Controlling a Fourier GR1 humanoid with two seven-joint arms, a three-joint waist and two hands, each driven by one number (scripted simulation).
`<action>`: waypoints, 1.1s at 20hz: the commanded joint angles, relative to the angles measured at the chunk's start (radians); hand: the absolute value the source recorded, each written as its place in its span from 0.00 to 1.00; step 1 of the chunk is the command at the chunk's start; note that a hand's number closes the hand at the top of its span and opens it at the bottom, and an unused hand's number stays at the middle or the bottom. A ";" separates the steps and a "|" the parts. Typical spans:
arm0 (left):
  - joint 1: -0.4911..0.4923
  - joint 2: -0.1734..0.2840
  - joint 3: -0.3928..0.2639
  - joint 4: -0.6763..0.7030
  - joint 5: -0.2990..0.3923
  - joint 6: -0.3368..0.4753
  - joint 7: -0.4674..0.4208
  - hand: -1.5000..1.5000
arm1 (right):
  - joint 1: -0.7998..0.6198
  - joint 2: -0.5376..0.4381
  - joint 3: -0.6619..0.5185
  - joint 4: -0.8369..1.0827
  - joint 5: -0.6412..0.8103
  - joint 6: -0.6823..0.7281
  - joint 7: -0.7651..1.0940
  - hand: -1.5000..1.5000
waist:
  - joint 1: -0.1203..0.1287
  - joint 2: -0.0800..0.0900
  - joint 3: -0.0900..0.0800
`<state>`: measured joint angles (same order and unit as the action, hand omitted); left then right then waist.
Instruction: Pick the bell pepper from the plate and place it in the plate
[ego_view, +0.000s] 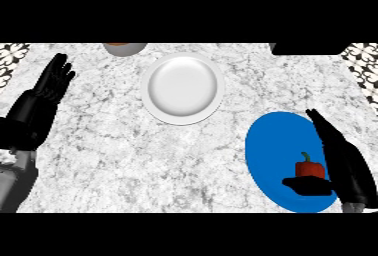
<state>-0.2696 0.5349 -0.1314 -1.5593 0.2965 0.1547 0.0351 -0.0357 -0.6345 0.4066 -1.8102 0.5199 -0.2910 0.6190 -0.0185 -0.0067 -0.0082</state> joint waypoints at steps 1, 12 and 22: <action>-0.021 -0.010 -0.023 -0.024 -0.025 0.012 0.019 0.50 | -0.047 -0.094 0.008 -0.064 -0.033 0.249 0.251 0.00 | 0.015 0.002 0.002; -0.008 -0.040 0.022 0.006 -0.009 -0.046 0.012 0.50 | -0.136 -0.019 0.060 -0.183 -0.130 0.526 0.649 0.00 | 0.017 0.004 0.007; 0.011 -0.070 0.024 -0.039 -0.070 -0.027 0.029 0.50 | -0.117 -0.026 -0.004 0.013 -0.085 0.556 0.585 0.00 | 0.019 0.005 0.008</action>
<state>-0.2699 0.4792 -0.1056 -1.5710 0.2461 0.1190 0.0487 -0.1522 -0.6637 0.4267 -1.8071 0.4342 0.1931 1.0785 0.0030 -0.0002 -0.0006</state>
